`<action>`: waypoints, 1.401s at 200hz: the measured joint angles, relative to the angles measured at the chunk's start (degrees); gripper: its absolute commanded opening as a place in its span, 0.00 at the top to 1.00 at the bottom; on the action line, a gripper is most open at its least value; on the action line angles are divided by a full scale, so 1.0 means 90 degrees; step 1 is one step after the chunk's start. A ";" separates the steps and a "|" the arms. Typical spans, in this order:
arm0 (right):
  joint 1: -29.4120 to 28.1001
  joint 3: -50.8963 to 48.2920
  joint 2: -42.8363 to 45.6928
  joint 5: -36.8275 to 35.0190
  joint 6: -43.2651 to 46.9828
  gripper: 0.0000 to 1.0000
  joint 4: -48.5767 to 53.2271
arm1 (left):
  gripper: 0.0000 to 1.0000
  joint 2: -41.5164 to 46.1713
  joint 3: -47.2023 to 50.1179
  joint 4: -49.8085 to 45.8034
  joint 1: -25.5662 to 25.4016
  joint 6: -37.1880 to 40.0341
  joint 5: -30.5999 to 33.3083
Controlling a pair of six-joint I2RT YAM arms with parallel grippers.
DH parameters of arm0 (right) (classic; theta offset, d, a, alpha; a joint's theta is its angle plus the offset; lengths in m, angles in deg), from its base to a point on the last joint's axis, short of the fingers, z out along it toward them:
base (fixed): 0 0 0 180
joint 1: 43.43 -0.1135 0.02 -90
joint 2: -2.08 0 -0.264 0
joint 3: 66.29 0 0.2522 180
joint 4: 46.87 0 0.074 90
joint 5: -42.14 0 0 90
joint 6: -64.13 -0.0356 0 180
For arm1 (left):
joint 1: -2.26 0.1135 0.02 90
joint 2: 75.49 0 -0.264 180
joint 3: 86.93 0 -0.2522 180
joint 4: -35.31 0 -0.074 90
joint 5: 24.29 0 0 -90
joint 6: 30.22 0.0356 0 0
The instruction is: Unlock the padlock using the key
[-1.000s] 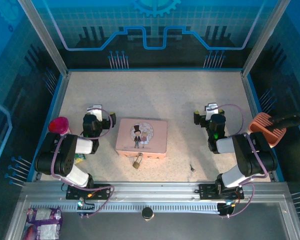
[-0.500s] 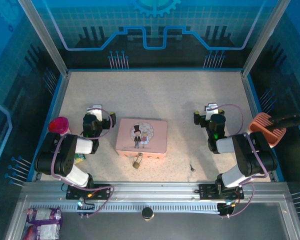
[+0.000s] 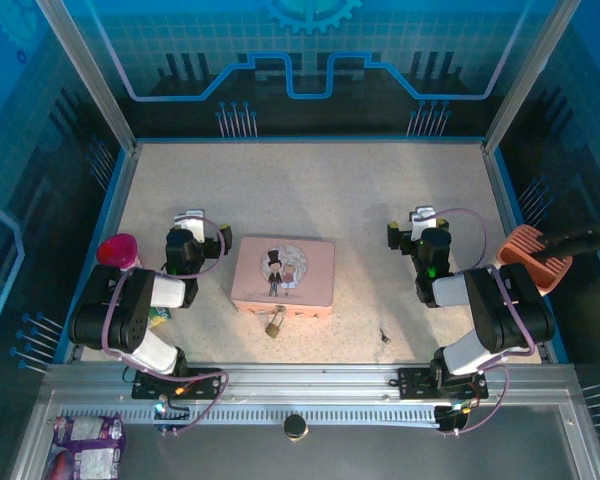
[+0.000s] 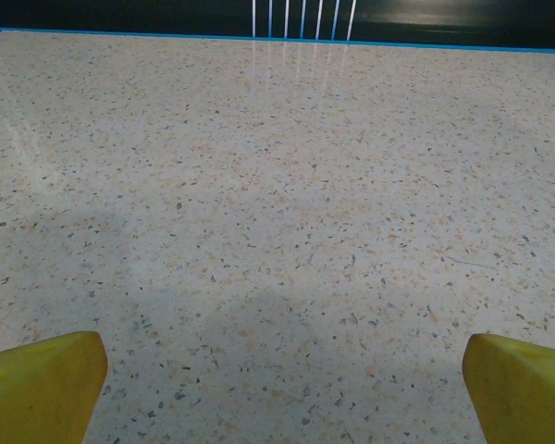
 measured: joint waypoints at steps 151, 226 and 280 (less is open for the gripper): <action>-0.0491 0.0000 0.1923 0.0044 0.0333 0.00 0.0996 | 0.01 0.3259 -0.0177 -0.1542 -0.0117 -0.0612 0.0238; -0.0709 0.1668 0.5192 0.0673 -0.1355 0.00 0.5180 | 0.01 0.4673 -0.2181 -0.5761 0.0002 -0.3823 0.0945; -0.0478 0.1899 0.5977 0.1831 -0.2421 0.00 0.7502 | 0.01 0.4704 -0.2827 -0.7718 -0.0073 -0.4070 -0.0505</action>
